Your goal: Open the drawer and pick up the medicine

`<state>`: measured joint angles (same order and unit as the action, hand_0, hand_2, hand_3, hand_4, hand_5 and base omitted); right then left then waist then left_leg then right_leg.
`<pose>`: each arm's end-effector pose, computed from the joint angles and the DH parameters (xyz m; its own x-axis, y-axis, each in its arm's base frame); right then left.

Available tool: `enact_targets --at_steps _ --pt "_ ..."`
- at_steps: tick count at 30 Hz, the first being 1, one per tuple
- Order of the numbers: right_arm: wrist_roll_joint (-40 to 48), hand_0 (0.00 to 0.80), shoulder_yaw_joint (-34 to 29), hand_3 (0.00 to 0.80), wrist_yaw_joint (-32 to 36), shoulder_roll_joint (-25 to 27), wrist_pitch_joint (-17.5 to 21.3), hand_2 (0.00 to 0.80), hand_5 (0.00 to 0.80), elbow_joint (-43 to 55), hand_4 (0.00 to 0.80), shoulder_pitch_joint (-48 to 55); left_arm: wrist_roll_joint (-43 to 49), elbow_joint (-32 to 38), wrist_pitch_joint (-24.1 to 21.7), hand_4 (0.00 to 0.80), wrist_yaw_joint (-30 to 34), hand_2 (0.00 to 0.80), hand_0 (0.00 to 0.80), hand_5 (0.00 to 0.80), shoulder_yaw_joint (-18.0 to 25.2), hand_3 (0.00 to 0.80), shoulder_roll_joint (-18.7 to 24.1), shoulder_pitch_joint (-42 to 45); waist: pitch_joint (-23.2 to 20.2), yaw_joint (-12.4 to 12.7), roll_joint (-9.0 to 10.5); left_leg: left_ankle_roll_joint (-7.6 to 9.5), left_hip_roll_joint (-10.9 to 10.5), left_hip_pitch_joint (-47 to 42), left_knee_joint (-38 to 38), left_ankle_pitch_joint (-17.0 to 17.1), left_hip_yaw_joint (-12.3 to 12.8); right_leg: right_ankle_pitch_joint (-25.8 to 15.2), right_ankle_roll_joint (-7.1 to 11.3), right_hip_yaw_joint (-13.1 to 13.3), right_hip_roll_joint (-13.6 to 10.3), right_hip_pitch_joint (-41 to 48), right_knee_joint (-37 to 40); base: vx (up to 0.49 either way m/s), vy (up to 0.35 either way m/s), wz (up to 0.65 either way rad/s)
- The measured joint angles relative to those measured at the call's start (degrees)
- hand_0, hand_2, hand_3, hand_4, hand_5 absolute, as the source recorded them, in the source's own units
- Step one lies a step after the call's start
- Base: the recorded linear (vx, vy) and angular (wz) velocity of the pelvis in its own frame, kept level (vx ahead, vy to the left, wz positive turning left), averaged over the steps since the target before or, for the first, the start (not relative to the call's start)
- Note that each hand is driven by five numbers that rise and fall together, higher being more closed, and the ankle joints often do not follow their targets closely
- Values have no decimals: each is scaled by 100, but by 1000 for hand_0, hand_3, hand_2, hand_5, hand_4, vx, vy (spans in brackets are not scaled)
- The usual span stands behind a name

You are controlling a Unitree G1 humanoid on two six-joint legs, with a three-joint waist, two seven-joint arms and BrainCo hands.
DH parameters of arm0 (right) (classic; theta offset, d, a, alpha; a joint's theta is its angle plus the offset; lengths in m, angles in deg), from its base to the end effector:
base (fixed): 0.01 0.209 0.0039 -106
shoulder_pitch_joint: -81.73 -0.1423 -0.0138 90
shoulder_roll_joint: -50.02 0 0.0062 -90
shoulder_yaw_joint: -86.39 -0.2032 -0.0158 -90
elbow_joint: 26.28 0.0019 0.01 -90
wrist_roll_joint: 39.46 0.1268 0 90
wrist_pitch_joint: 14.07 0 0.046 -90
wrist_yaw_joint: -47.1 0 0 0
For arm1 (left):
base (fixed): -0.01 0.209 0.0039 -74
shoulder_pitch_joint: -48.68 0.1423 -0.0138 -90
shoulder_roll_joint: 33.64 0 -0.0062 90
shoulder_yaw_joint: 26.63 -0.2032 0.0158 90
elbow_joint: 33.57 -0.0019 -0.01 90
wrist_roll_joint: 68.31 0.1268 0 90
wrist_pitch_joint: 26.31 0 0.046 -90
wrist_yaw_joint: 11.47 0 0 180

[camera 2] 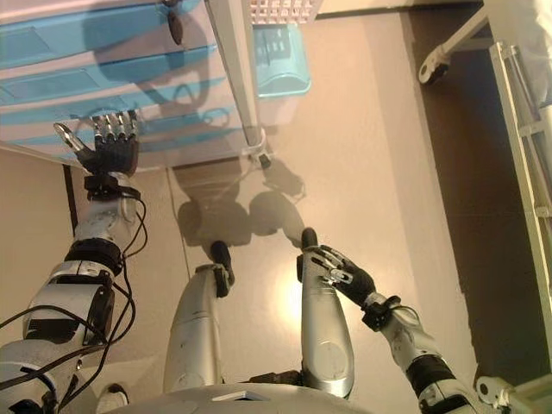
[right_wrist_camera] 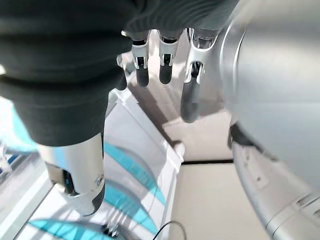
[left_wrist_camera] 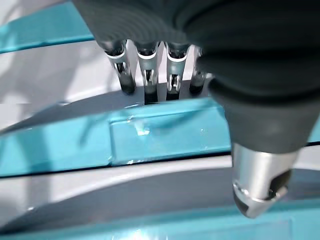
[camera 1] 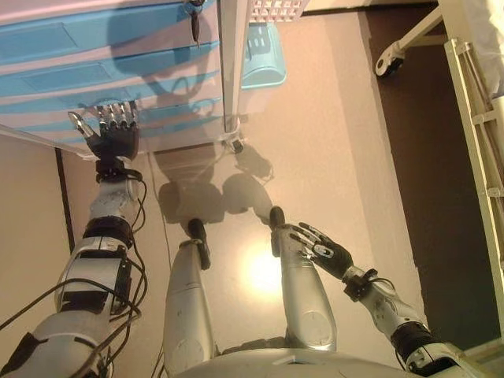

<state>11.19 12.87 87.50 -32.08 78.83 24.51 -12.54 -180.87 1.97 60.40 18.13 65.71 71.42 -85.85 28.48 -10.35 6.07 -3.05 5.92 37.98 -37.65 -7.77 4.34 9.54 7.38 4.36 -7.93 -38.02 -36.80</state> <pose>0.1678 -0.2382 -0.0585 0.7852 0.5596 -0.2653 -0.3382 0.7463 0.5733 0.3243 0.2857 0.1109 0.8629 0.2717 0.4261 0.3923 0.1714 -0.9037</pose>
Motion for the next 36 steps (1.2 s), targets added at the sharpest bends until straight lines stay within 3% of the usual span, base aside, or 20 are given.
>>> enact_targets --at_steps 5,6,7,13,18,25,31,36 --pt "0 0 13 0 26 23 118 0 0 -327 0 6 0 -16 -230 0 -169 0 0 0 -24 0 171 -270 35 -35 17 -9 18 9 72 22 -12 -37 -6 -19 19 23 106 3 -18 1" --pt "0 0 24 0 26 20 147 0 0 -330 0 6 0 -15 -232 264 -146 264 264 264 -29 264 172 -299 53 -24 34 -11 15 5 98 40 -16 -49 -1 -25 19 31 128 -1 -69 4" --pt "-1 0 35 0 26 20 180 0 0 -338 0 6 0 -1 -238 800 -95 800 800 800 -36 800 172 -317 71 -11 48 -13 17 2 121 55 -27 -65 -9 -38 22 45 163 -8 -81 4" --pt "-2 0 88 0 -2 -9 223 0 0 -349 0 13 -1 286 -420 800 9 800 800 800 -200 800 164 -308 177 39 147 -18 31 -95 341 231 -110 -190 -27 -193 38 267 414 -64 -100 10" --pt "1 0 174 0 -157 -62 211 0 0 -356 0 14 -84 322 -274 800 29 800 800 800 -149 800 60 -253 224 97 252 -58 10 -380 724 409 -158 -255 -69 -236 66 556 672 -26 -112 10" --pt "-2 0 279 0 -304 -63 161 0 0 -315 0 33 -79 154 19 800 185 800 800 800 -134 800 -188 4 227 201 250 -141 19 -875 1130 491 -282 -245 -113 -493 70 1122 1028 -6 -128 10" --pt "-4 0 701 0 -394 -211 -50 0 0 156 0 38 30 218 398 800 1214 800 800 800 -149 800 -685 899 224 475 231 -262 48 -1279 1457 573 -487 -122 -254 -842 89 1568 1175 -2 -117 16" --pt "-7 0 733 0 -461 -315 -225 0 0 234 0 68 71 442 610 800 1709 800 800 800 -192 800 -1038 1532 224 735 232 -341 119 -1348 1694 752 -566 -29 -373 -1019 137 1561 1054 -2 -77 18"
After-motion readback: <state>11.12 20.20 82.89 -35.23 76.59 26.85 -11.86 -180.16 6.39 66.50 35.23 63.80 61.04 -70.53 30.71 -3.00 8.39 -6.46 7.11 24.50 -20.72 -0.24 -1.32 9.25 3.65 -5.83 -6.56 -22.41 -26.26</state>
